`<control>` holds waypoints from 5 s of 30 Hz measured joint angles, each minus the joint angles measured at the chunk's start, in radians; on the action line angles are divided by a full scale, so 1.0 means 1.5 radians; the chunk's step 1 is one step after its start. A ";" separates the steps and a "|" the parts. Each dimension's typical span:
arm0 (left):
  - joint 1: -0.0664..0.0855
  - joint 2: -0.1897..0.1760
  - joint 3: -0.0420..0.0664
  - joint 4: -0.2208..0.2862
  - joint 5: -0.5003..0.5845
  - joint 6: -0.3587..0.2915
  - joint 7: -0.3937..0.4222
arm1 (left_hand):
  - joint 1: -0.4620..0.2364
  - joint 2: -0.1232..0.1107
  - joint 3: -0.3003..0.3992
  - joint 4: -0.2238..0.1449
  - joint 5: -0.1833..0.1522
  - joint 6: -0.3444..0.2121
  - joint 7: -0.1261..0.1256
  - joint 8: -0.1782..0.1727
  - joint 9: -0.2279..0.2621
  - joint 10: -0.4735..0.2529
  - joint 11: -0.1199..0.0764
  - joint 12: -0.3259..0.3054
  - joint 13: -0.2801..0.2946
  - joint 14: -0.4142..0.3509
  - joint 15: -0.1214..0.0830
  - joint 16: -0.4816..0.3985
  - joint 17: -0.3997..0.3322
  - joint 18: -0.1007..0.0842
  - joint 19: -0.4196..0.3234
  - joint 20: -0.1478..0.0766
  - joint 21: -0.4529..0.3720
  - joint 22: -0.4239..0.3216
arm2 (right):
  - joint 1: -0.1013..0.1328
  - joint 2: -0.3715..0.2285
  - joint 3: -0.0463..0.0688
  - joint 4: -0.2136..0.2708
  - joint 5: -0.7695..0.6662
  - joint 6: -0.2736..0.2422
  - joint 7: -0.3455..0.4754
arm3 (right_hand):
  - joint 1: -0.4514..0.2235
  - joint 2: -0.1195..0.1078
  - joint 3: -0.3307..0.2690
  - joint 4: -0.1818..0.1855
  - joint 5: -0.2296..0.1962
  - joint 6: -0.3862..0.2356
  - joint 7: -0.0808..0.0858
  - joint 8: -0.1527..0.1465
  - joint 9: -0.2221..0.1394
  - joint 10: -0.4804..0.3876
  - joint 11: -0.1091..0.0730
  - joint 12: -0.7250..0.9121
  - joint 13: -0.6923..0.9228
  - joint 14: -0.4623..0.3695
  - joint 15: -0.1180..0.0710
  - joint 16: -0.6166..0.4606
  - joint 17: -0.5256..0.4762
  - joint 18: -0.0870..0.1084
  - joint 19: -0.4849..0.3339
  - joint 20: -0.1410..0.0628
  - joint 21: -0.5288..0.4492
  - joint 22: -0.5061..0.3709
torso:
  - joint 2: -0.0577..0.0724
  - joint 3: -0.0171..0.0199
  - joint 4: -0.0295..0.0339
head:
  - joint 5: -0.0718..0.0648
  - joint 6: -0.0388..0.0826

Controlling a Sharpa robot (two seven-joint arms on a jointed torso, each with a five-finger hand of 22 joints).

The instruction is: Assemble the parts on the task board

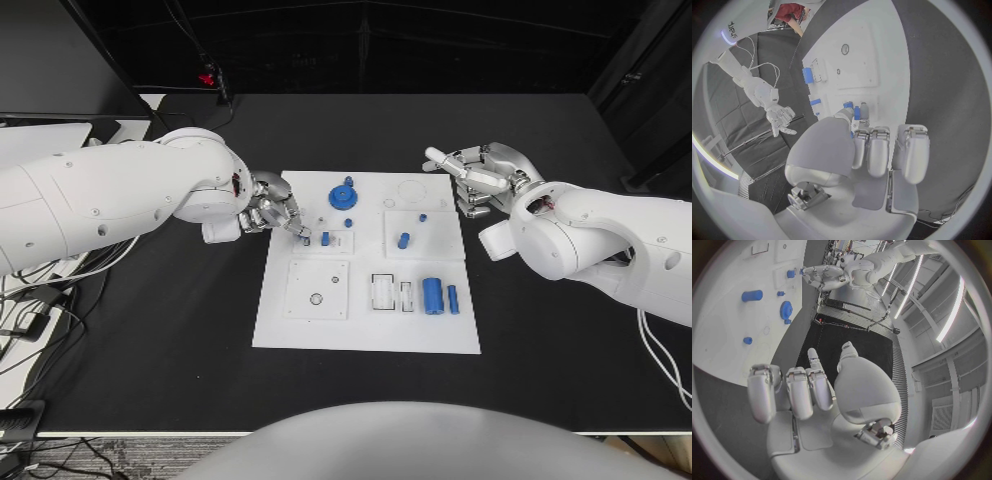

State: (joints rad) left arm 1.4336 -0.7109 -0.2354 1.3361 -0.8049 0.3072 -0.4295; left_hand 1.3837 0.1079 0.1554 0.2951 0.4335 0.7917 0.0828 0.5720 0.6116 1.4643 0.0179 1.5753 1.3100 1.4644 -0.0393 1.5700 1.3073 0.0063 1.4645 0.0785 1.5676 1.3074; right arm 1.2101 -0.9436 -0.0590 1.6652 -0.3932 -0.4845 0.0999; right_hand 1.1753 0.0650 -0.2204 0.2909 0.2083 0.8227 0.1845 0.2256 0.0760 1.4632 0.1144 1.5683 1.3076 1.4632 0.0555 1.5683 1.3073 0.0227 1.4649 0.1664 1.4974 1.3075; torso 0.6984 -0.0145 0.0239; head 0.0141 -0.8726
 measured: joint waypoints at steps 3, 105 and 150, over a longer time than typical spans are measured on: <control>0.000 0.000 0.000 -0.001 0.000 0.005 -0.007 | 0.000 0.000 0.000 0.000 0.000 0.000 0.000 0.000 0.000 0.000 0.000 0.000 0.000 0.000 0.000 0.000 0.000 0.000 0.000 0.000 0.000 0.000 | 0.000 0.000 0.000 0.000 0.000 0.000 0.000 | 0.000 0.000 0.000 0.000 0.000 0.000 0.000 0.000 0.000 0.000 0.000 0.000 0.000 0.000 0.000 0.000 0.000 0.000 0.000 0.000 0.000 0.000 | 0.000 0.0001 0.0000 | -0.001 0.000; -0.005 0.052 0.002 -0.053 -0.025 0.058 -0.048 | -0.024 0.015 0.004 -0.001 0.000 0.000 0.000 -0.004 0.001 -0.002 0.002 -0.001 0.001 0.001 0.001 0.000 0.000 0.000 0.000 0.000 0.000 0.000 | 0.000 0.002 0.000 0.000 0.000 0.000 0.000 | 0.000 0.000 -0.004 0.000 0.000 0.000 0.000 0.000 0.000 0.000 0.000 0.000 0.000 0.000 0.000 0.000 0.000 0.000 0.000 0.000 0.000 0.000 | 0.000 -0.0001 0.0008 | -0.011 0.000; -0.006 0.057 0.001 -0.061 -0.011 0.079 -0.053 | -0.077 0.015 -0.002 0.001 0.001 0.006 -0.006 -0.004 0.000 -0.001 0.001 -0.007 -0.003 0.001 0.001 0.000 0.000 0.000 0.000 0.000 0.000 0.000 | 0.000 0.002 0.000 -0.001 0.000 0.001 -0.002 | 0.000 0.000 -0.004 0.000 0.000 0.000 0.000 0.000 0.000 0.000 0.000 0.000 0.000 0.000 0.000 0.000 0.000 0.000 0.000 0.000 -0.002 0.000 | 0.000 0.0001 0.0002 | -0.012 0.000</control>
State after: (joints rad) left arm 1.4246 -0.6258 -0.2332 1.2443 -0.8208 0.4257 -0.5093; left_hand 1.2676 0.1303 0.1527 0.2968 0.4350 0.8011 0.0737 0.5665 0.6113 1.4629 0.0192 1.5642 1.3056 1.4661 -0.0374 1.5700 1.3073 0.0063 1.4645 0.0785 1.5676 1.3074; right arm 1.2100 -0.9408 -0.0590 1.6634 -0.3932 -0.4834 0.0975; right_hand 1.1753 0.0650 -0.2257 0.2907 0.2083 0.8227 0.1845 0.2255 0.0760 1.4632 0.1144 1.5683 1.3076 1.4632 0.0555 1.5683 1.3073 0.0227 1.4649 0.1664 1.4938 1.3073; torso 0.6982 -0.0143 0.0242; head -0.0043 -0.8726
